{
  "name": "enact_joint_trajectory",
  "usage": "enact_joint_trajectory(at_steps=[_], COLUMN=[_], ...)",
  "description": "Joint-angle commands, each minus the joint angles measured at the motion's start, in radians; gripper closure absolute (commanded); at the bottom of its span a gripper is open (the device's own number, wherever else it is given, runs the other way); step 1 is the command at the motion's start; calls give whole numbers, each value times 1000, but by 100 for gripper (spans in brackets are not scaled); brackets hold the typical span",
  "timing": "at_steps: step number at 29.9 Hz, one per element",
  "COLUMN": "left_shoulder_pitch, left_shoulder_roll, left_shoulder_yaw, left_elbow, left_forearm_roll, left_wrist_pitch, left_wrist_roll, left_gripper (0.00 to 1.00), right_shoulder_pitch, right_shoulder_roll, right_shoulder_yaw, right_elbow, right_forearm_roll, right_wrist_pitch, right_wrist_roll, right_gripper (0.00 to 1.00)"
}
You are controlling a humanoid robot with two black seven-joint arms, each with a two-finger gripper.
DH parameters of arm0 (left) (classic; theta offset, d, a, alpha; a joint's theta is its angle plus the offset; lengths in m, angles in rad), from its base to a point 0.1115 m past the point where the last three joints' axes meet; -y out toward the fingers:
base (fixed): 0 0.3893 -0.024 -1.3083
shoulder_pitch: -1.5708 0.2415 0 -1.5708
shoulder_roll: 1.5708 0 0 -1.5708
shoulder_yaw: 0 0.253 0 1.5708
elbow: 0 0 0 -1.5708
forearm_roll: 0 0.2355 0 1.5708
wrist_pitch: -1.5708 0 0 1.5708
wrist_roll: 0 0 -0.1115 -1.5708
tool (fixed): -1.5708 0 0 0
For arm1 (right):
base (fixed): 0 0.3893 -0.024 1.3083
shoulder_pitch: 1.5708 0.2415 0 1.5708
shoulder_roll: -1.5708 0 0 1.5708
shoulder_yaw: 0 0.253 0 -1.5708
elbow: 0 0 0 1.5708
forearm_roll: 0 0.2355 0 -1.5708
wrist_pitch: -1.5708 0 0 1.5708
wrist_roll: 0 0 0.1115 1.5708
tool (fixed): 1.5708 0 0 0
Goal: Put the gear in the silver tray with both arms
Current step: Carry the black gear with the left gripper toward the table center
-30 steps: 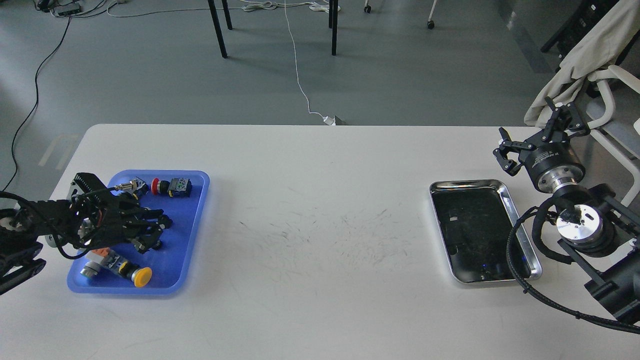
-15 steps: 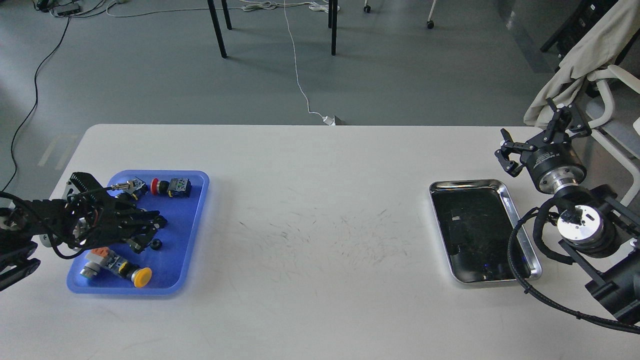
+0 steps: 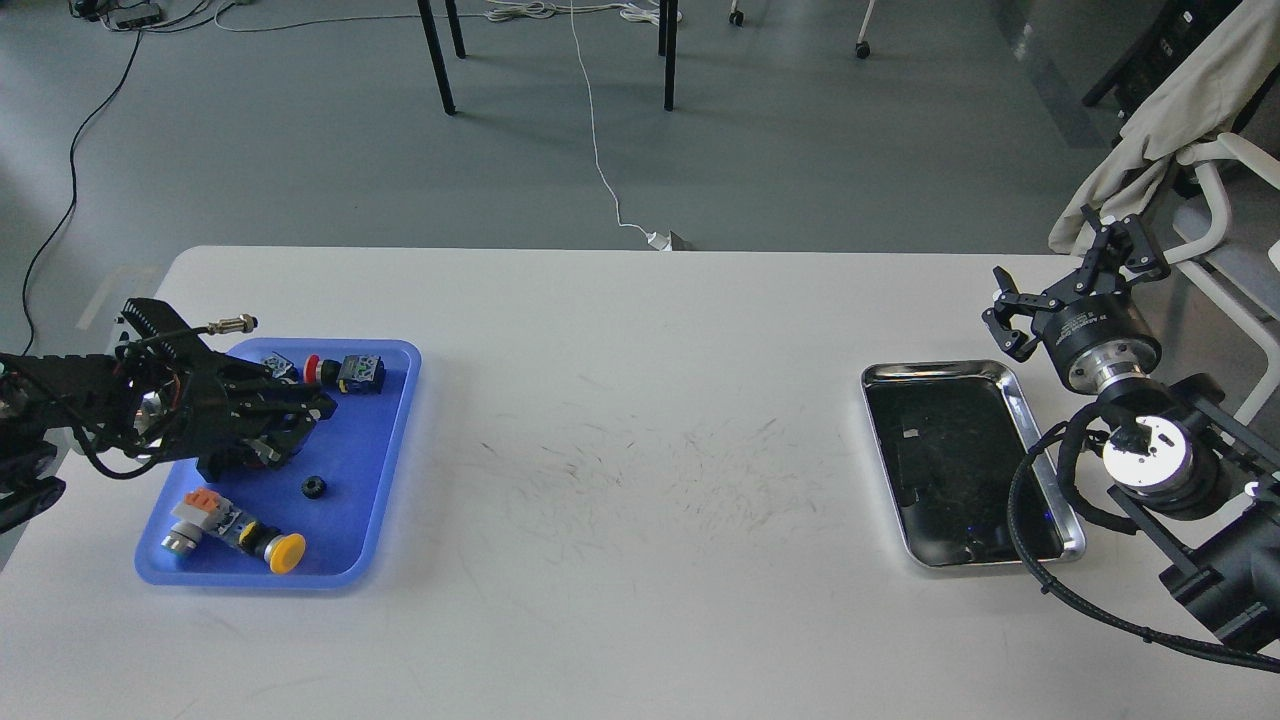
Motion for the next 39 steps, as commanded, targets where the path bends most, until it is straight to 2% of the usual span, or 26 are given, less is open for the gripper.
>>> enact_joint_trajectory(at_steps=[1, 4, 7, 20, 25, 31, 39], left_shoulder_pitch=[-92, -155, -195, -243, -237, -232, -223], left_shoulder_roll=[19, 19, 1, -278, -378, -518, -723], left_shoulder_yaw=[-2, -2, -1, 4, 10, 14, 33], left_elbow=[-110, -217, -274, -337, -306, -214, -29], left_forearm_roll=[-11, -12, -9, 46, 48, 48, 45], left_wrist_pitch=[-37, -75, -109, -203, -230, -235, -235], left_wrist_roll=[0, 0, 0, 0, 0, 0, 0], left_gripper=[90, 90, 90, 89, 89, 89, 89], right_shoulder_pitch=[8, 14, 21, 27, 52, 58, 58], right_shoulder_roll=[-1, 1, 1, -25, -53, -56, -59], right_shoulder_yaw=[-23, -37, -41, 23, 37, 52, 77], right_elbow=[-4, -5, -16, -10, -8, -8, -8], right_forearm_roll=[0, -1, 0, 3, 12, 17, 22], right_wrist_pitch=[0, -2, -2, -6, -6, -6, -6], right_wrist_roll=[0, 0, 0, -6, -9, -11, -14], right_gripper=[1, 1, 1, 1, 1, 1, 1])
